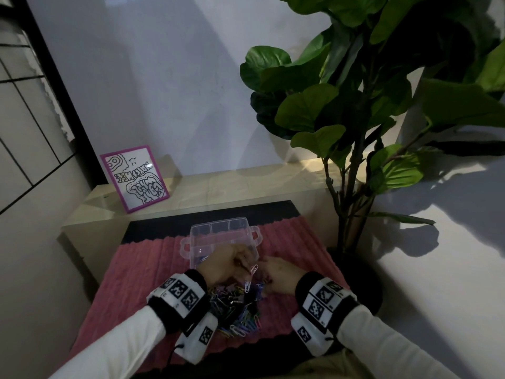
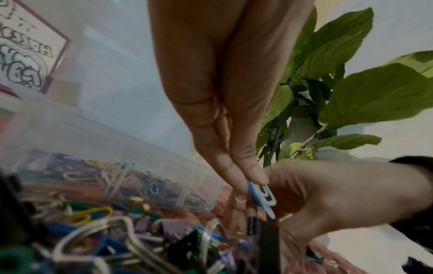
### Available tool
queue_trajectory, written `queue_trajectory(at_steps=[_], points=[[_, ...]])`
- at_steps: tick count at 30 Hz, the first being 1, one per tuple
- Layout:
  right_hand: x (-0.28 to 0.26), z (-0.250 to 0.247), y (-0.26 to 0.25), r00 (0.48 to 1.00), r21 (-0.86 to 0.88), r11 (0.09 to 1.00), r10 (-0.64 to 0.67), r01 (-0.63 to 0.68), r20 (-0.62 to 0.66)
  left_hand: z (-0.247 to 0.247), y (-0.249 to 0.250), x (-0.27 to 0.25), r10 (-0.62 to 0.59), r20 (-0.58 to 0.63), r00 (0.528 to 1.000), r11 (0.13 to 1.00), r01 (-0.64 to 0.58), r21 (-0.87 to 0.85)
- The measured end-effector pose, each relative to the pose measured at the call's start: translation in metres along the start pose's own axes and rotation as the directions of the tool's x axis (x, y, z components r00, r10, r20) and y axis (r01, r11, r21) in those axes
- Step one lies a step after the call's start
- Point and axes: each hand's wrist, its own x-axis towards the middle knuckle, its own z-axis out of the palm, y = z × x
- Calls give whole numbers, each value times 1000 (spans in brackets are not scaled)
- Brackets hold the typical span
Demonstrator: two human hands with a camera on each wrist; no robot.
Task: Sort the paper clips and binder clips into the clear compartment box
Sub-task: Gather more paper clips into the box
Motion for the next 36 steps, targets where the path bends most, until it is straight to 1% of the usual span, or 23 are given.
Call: queue_trajectory(at_steps=[2,6,9,10,14,16,18,20,22,23,25,26,29,32,34,36], points=[[-1,3,-1,1000,32,999,-9,10,-17,-2,0,-3,-1,3,1000,996,2,-86],[-9,1,3,1000,120,993,6,-3,-27,-5,-2,-4,25,-15,1000,996,-26,-84],[-19,0,12,998,233,972,38,-24,-59,-14,-2,-5,39,-56,998,985,-47,-163],[-23,-1,16,996,268,963,55,-35,-66,-20,-2,-6,49,-79,996,985,-61,-160],[-34,-2,29,994,363,930,88,-61,-59,-48,0,-3,55,-181,982,994,-71,-83],[-36,-2,31,994,386,921,88,-58,-62,-61,-2,2,65,-236,969,998,-68,-3],[-35,-2,30,995,405,913,81,-52,-54,-68,-7,5,68,-260,963,994,-45,95],[-33,-3,27,997,415,909,68,-45,-40,-72,-15,7,57,-226,972,979,-11,203],[-32,-4,24,998,426,904,59,-38,-37,-71,-24,6,42,-146,988,945,8,328],[-31,-3,24,998,434,900,57,-35,-37,-70,-28,5,31,-124,992,935,15,356],[-30,-2,25,998,453,891,53,-31,-35,-69,-34,1,14,-120,993,937,29,348],[-30,-1,26,998,466,884,51,-30,-32,-69,-37,-1,22,-137,990,939,27,342],[-30,-4,29,998,501,865,51,-26,-38,-72,-43,-9,72,-211,975,950,-2,313],[-26,-15,28,994,559,829,62,-3,-87,-74,-41,-19,112,-263,958,952,-28,304],[-19,-25,22,990,581,814,72,11,-119,-71,-37,-26,118,-251,961,951,-36,308],[-7,-35,13,987,579,815,63,36,-151,-66,-31,-32,133,-212,968,948,-62,313]])
